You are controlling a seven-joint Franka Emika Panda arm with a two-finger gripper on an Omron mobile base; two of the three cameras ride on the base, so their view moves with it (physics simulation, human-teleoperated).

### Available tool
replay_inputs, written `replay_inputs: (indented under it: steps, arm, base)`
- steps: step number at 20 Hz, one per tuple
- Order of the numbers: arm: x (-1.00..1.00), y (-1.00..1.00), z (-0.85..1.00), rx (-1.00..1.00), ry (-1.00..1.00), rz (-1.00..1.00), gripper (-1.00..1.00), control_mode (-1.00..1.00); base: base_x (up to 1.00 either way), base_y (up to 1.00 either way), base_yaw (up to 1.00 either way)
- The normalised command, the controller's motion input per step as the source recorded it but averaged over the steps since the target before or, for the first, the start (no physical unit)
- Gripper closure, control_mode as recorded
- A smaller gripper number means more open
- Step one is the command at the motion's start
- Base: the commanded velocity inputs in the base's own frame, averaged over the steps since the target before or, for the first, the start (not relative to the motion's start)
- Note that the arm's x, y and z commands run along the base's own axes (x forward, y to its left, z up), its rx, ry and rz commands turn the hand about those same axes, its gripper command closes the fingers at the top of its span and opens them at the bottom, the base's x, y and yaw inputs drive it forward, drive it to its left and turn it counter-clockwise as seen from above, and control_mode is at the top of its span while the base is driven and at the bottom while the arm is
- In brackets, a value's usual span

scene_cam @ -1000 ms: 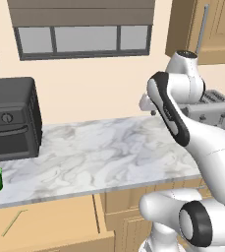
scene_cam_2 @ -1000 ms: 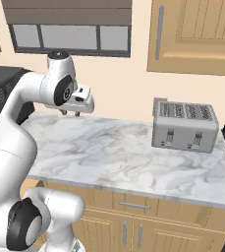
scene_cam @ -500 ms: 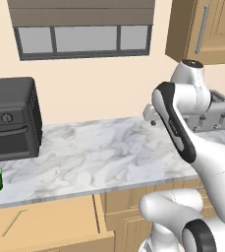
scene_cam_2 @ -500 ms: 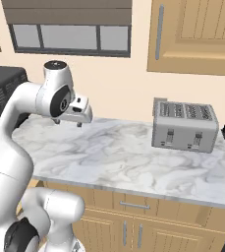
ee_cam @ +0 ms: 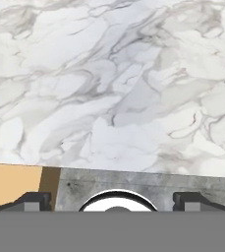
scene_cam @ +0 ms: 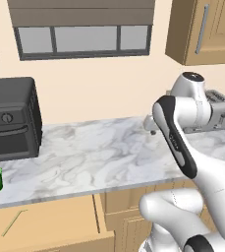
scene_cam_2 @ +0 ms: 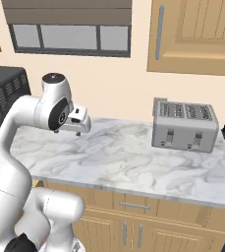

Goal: Pick up the straw from the left drawer and put it inside the smoothie cup.

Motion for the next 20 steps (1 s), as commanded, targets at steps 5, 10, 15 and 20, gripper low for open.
replay_inputs:
  steps: [5,10,15,20]
  arm:
    - [-0.11,0.06,-0.26,0.00,0.02,0.02,-1.00,-1.00]
    - [-0.03,0.00,-0.05,0.00,0.01,0.01,-1.00,1.00]
    - [0.00,0.00,0.00,0.00,0.00,0.00,-1.00,1.00]
    - [0.00,0.00,0.00,0.00,0.00,0.00,-1.00,1.00]
  base:
    - [0.00,0.00,0.00]
    - [-0.24,0.00,0.04]
    - [-0.62,0.00,0.08]
    - [-0.74,0.00,0.07]
